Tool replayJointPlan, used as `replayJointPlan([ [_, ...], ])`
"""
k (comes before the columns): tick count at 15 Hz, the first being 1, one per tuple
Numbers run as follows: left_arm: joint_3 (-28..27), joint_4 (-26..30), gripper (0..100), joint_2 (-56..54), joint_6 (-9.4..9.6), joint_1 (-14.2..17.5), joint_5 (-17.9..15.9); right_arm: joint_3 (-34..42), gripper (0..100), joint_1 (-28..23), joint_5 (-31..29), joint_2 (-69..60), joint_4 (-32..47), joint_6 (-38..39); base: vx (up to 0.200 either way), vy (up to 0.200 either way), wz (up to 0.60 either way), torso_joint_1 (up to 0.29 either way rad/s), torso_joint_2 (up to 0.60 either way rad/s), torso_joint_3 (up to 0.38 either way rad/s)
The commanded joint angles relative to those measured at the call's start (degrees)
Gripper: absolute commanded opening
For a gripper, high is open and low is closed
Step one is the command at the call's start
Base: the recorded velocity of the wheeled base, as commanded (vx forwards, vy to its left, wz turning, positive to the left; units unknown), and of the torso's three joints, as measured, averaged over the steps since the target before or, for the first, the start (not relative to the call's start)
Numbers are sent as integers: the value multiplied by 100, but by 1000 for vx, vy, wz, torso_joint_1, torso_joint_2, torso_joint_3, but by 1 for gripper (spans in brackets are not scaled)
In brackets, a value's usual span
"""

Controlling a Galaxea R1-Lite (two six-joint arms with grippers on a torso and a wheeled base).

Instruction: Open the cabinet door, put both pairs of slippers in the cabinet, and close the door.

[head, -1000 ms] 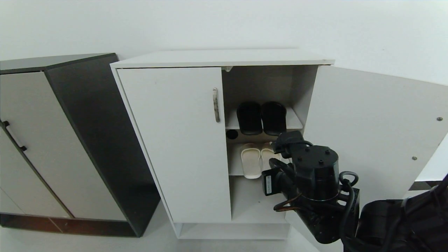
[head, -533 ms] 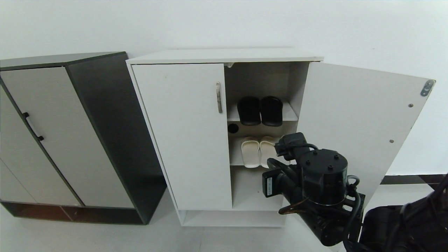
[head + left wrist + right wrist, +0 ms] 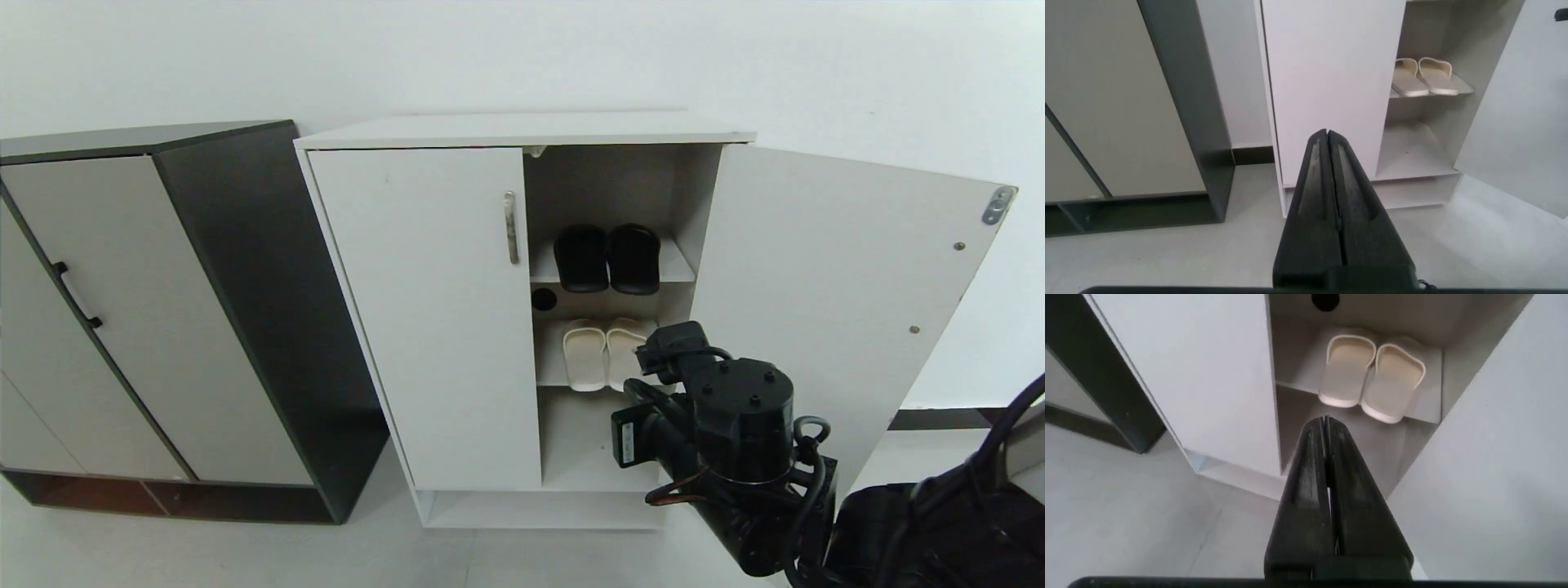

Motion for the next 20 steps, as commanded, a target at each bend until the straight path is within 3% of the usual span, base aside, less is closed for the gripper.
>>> replayJointPlan([
  [1, 0, -1, 0, 8, 2, 2, -2, 4, 0, -47, 4, 126, -61, 4, 0, 0, 0, 0, 0, 0],
  [5, 0, -1, 0, 8, 2, 2, -2, 56, 0, -47, 4, 153, -158, -5, 0, 0, 0, 11, -87, -105],
  [20, 0, -1, 0, 8, 2, 2, -2, 144, 0, -47, -5, 179, -166, -14, 0, 0, 0, 122, -458, -329],
])
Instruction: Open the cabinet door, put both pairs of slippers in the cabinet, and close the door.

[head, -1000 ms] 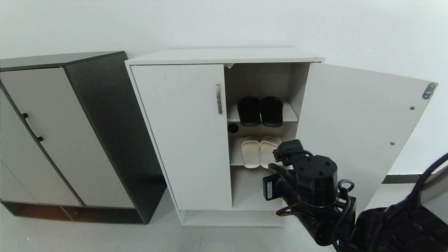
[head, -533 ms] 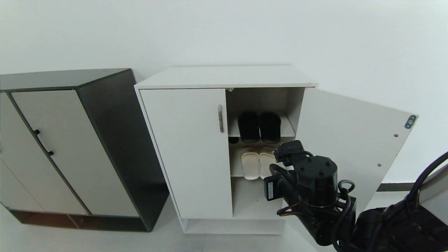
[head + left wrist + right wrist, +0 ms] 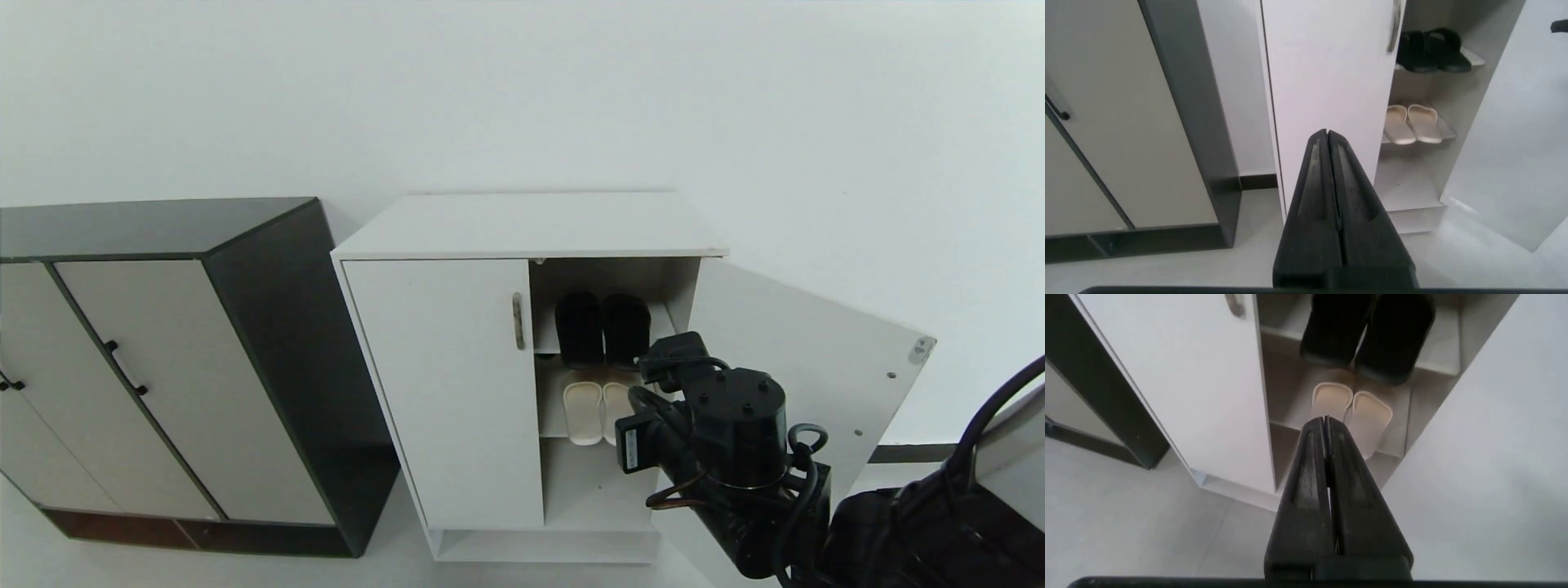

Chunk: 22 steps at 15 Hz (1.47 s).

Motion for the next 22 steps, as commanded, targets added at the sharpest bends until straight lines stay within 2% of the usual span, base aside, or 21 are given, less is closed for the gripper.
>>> replayJointPlan([
  [1, 0, -1, 0, 8, -1, 0, -2, 49, 0, -10, 0, 12, 1, 4, 0, 0, 0, 193, -500, -310],
  [16, 0, -1, 0, 8, -1, 0, -2, 58, 0, -28, 0, 135, 1, 4, 0, 0, 0, 236, -552, -319],
  [22, 0, -1, 0, 8, -27, 0, -2, 84, 0, -124, 0, 293, -43, -119, 0, 0, 0, 186, -400, -211],
])
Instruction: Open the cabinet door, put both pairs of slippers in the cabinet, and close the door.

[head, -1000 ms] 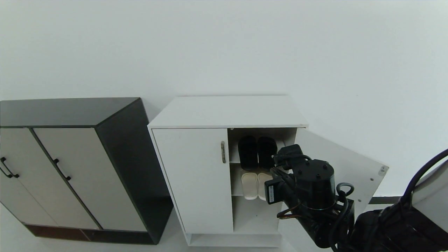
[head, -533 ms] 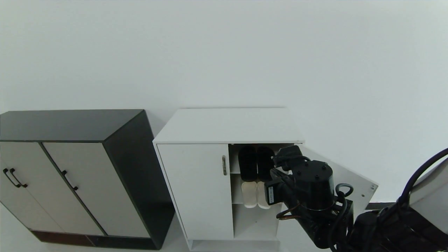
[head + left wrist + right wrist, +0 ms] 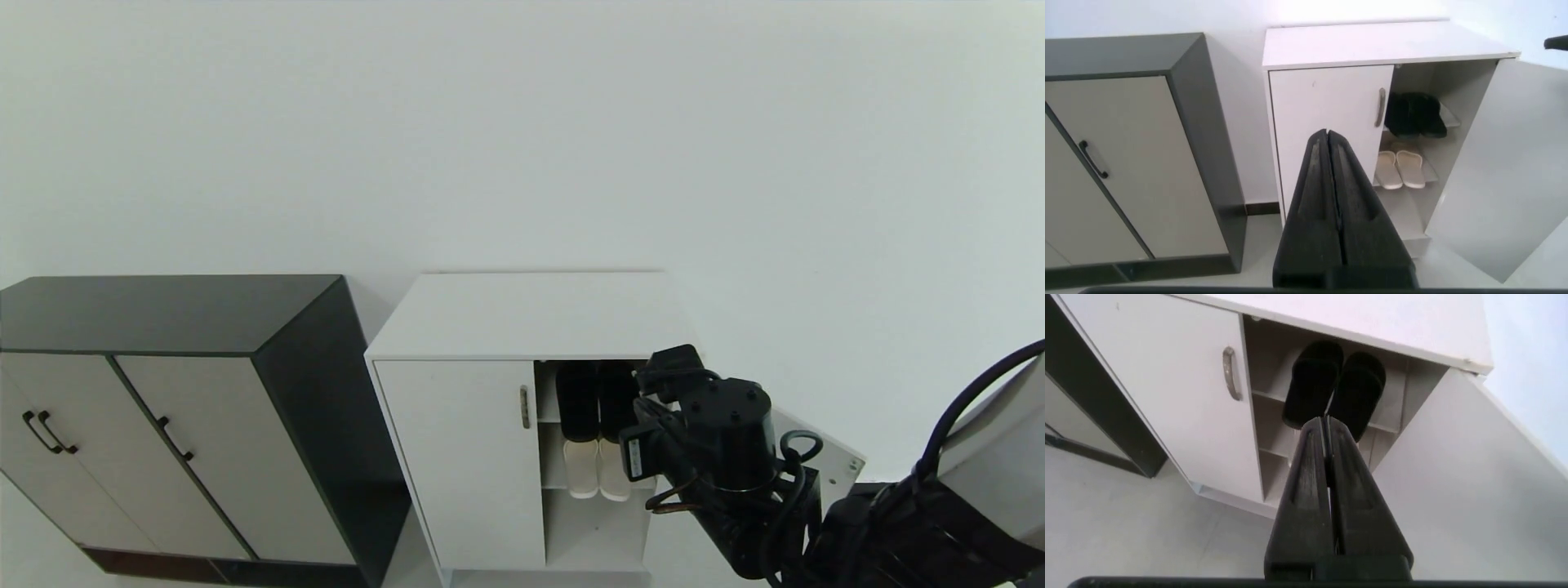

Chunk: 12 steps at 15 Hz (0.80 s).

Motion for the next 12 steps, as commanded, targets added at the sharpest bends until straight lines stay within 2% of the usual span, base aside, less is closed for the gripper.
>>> replayJointPlan([
  [1, 0, 4, 0, 8, -3, 0, -2, 10, 0, -35, 10, 53, -61, -45, 0, 0, 0, 61, -105, -56],
  [6, 0, 4, 0, 8, -3, 0, -2, 186, 0, -44, 89, 343, -844, -255, 0, 0, 0, 0, 0, 0],
  [7, 0, 4, 0, 8, -3, 0, -2, 203, 0, -53, 124, 414, -1107, -317, 0, 0, -600, 2, 2, 2],
  [12, 0, 4, 0, 8, 15, 0, -2, 388, 0, -123, 405, 422, -1450, -440, 0, 0, -600, 3, -1, 2],
])
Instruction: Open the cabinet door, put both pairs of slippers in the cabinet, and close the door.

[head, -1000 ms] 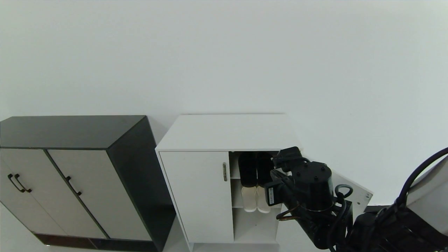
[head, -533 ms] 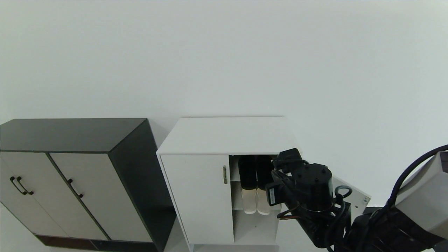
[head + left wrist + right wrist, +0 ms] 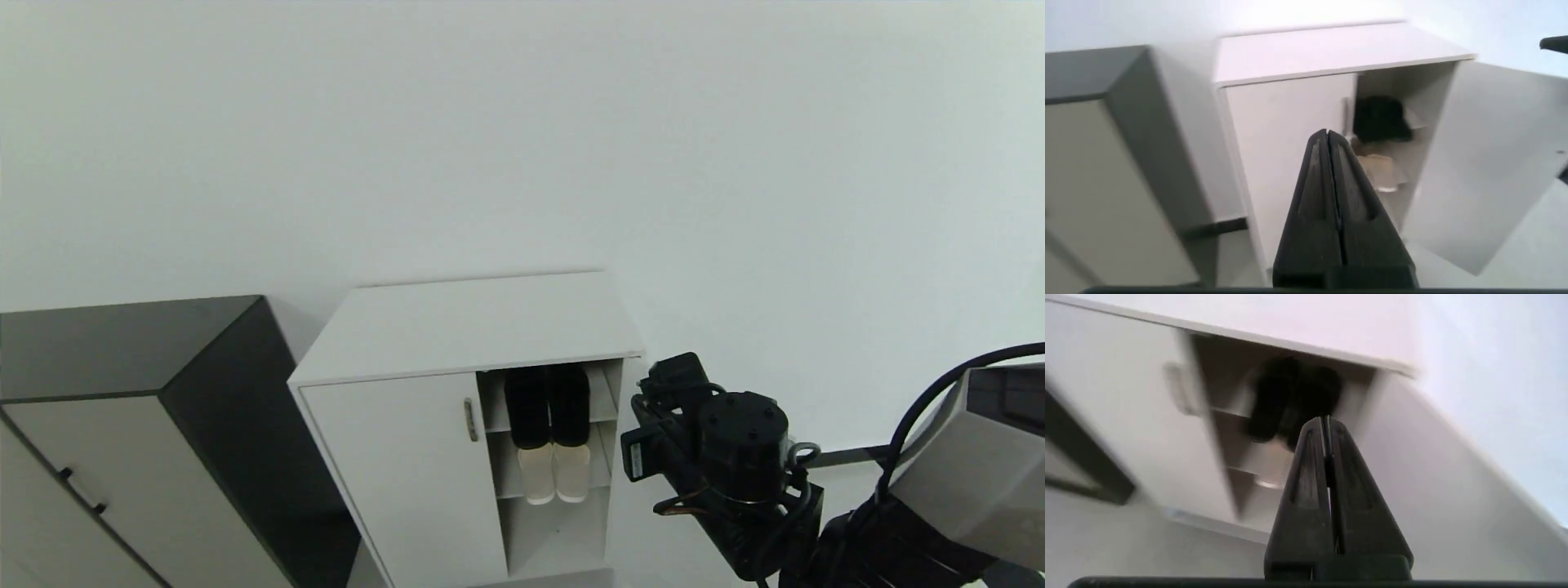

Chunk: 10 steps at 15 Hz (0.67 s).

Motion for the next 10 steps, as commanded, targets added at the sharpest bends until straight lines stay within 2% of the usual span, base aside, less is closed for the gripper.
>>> replayJointPlan([
  [1, 0, 1, 0, 8, 0, 0, 1, 18, 0, -22, 15, 23, -17, -8, 0, 0, -600, 12, -2, -2],
  [3, 0, 1, 0, 8, 0, 0, 1, 9, 0, -49, 15, 40, -17, -16, 0, 0, -600, 2, -5, 0],
  [5, 0, 1, 0, 8, 0, 0, 1, 106, 0, -180, -2, 163, -228, -324, 0, 0, 0, -90, 207, 107],
  [7, 0, 1, 0, 8, 9, 0, 1, 141, 0, -374, 42, 348, -957, -684, 0, 0, 0, -11, 43, 16],
  [9, 0, 1, 0, 8, 0, 0, 1, -105, 0, -453, 15, 49, -439, -675, 0, 0, 0, 0, 0, 0],
  [10, 0, 1, 0, 8, 17, 0, 1, -220, 0, -488, 15, -364, 317, -438, 0, 0, 0, 0, 0, 0],
])
